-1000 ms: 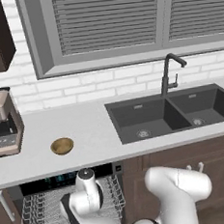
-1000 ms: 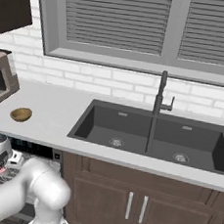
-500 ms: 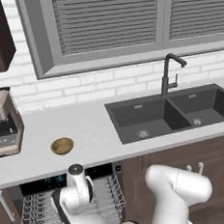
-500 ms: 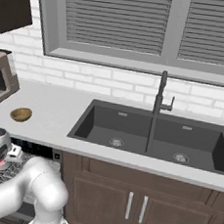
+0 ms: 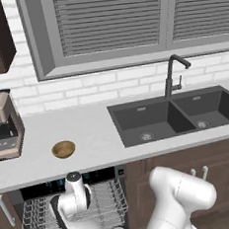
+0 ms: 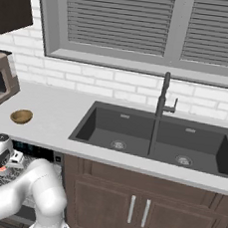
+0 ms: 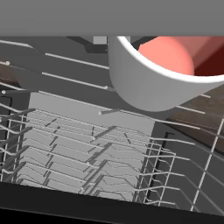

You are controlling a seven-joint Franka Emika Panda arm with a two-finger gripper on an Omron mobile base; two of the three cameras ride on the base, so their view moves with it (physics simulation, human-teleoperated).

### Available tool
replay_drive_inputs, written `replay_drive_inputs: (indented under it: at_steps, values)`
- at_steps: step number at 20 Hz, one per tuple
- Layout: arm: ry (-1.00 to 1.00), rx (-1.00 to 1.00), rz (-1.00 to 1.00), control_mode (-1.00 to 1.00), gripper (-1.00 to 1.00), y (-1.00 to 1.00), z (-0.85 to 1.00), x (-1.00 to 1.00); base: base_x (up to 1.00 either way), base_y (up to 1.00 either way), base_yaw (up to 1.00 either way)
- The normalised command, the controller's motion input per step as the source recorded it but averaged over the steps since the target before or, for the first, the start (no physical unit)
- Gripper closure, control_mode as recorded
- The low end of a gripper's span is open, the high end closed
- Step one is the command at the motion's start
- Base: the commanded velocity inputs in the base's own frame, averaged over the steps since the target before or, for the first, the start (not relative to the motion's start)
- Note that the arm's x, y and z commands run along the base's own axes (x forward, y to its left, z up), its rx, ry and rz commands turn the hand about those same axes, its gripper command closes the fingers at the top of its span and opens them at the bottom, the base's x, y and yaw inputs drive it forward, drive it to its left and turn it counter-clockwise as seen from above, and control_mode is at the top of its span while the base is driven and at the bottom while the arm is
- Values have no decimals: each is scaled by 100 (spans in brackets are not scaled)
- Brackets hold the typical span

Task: Pick up the cup and bowl from the counter, place them in the dishwasher, and close the dishwasher door.

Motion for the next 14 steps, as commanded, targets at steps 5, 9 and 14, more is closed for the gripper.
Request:
replay_drive_inputs:
  at_steps: [5, 9, 14]
  values:
    - [0, -1, -3, -100, 100, 1, -50, 4, 0, 0, 0]
    - [0, 0, -4, -100, 100, 1, -23, 0, 0, 0, 0]
    - [5, -1, -4, -100, 100, 3, -32, 0, 0, 0, 0]
